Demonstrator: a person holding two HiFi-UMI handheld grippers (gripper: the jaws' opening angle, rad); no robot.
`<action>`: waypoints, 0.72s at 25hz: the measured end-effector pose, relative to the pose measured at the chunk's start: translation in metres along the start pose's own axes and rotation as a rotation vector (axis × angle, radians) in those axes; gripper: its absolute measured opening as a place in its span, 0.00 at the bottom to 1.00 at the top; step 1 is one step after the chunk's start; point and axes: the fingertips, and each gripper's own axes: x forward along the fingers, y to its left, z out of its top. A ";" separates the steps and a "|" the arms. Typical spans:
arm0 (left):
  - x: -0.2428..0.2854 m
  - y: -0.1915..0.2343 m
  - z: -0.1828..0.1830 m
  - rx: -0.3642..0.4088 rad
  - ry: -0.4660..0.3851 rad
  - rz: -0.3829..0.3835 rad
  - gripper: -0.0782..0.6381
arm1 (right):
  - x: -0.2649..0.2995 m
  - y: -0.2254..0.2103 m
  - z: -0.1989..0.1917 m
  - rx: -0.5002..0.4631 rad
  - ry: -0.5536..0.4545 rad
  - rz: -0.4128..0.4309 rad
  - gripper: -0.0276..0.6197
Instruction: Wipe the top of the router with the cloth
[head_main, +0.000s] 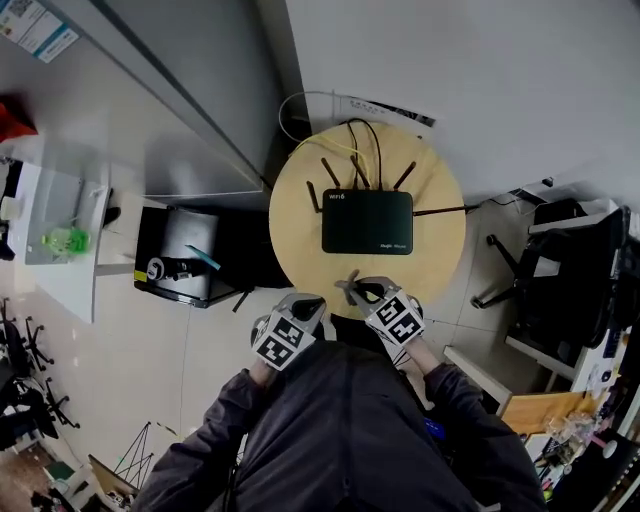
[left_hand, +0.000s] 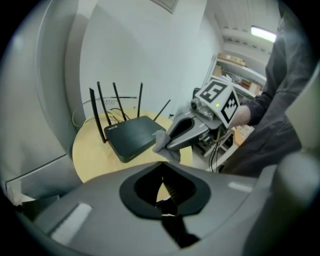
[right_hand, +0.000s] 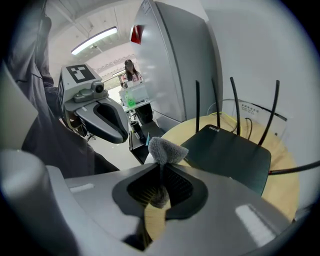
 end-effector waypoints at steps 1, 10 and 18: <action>0.000 0.001 -0.001 -0.011 0.002 0.001 0.11 | 0.004 -0.003 0.001 -0.018 0.018 0.010 0.09; 0.000 0.028 0.006 -0.021 -0.048 -0.027 0.11 | 0.057 -0.046 0.058 -0.423 0.250 -0.002 0.09; -0.021 0.058 -0.003 -0.088 -0.141 -0.030 0.11 | 0.133 -0.073 0.081 -0.836 0.588 -0.027 0.09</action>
